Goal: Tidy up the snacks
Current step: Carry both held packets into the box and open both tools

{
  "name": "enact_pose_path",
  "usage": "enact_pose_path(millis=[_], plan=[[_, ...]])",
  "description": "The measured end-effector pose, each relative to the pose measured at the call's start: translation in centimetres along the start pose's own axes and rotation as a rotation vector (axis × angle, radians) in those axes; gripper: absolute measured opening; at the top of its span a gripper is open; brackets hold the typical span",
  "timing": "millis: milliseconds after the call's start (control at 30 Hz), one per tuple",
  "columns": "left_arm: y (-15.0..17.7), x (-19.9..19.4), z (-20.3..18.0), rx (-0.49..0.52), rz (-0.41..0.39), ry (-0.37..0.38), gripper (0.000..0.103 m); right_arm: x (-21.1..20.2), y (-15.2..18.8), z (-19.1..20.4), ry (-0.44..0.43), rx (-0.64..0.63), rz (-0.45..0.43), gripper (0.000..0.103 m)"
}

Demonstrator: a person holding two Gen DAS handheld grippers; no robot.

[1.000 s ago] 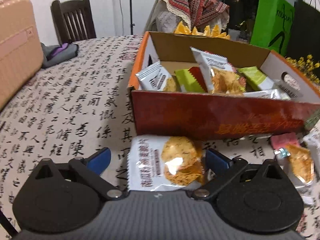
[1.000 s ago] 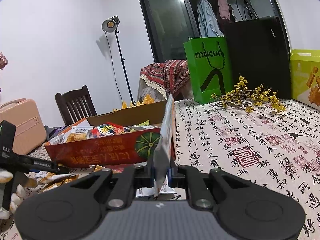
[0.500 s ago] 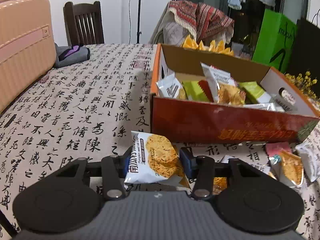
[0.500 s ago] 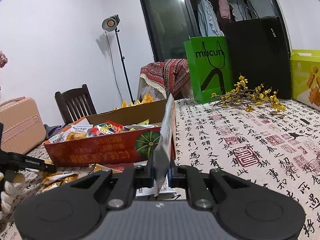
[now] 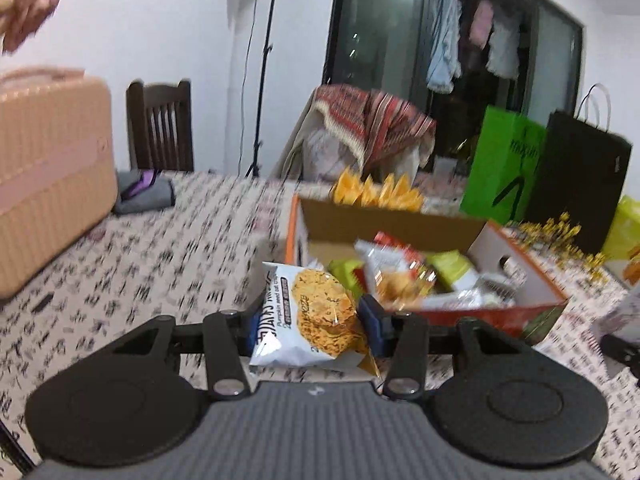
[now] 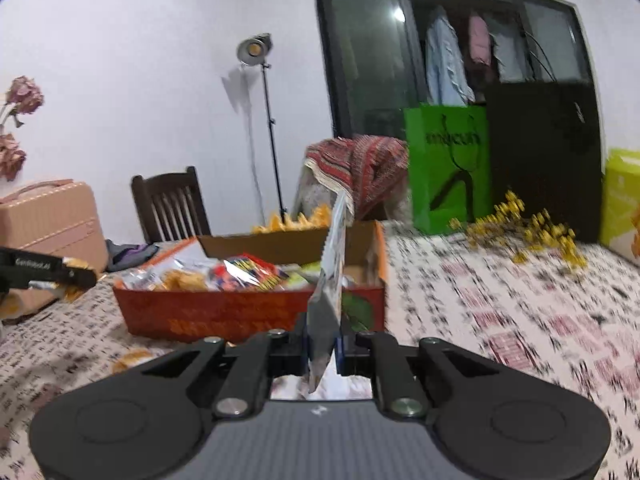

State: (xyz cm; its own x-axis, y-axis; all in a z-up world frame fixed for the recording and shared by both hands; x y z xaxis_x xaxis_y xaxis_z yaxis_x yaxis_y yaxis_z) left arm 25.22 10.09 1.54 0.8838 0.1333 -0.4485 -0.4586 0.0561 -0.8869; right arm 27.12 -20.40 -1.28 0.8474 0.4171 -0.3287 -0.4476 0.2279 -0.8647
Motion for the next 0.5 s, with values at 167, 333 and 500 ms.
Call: enact_pose_path(millis=[167,333,500], plan=[[-2.8,-0.5,-1.4,-0.003,-0.063,0.025,0.048,0.8,-2.6,2.6,-0.026,-0.027,-0.026,0.012],[-5.5,0.5,-2.7,-0.025,-0.095,0.049,0.048,2.8,-5.4,4.6,-0.04,-0.022,-0.035,0.012],[-7.6,2.6,-3.5,-0.051,-0.11,0.042,0.048,5.9,-7.9,6.1,-0.032,-0.019,-0.043,0.012]])
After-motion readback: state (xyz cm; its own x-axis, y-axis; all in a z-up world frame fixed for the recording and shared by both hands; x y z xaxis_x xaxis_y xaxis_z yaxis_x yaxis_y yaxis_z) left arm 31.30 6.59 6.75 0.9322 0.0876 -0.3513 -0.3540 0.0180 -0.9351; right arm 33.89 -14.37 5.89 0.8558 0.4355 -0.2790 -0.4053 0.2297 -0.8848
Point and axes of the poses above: each gripper's, at about its wrist camera, not at the fingertips, and x roughly the way its jaws point, z to its left, y to its underside, the point moved 6 cm from there along x, roughly the way its jaws point, and after that the axes turned 15 degrees about x, right-handed, at the moved point
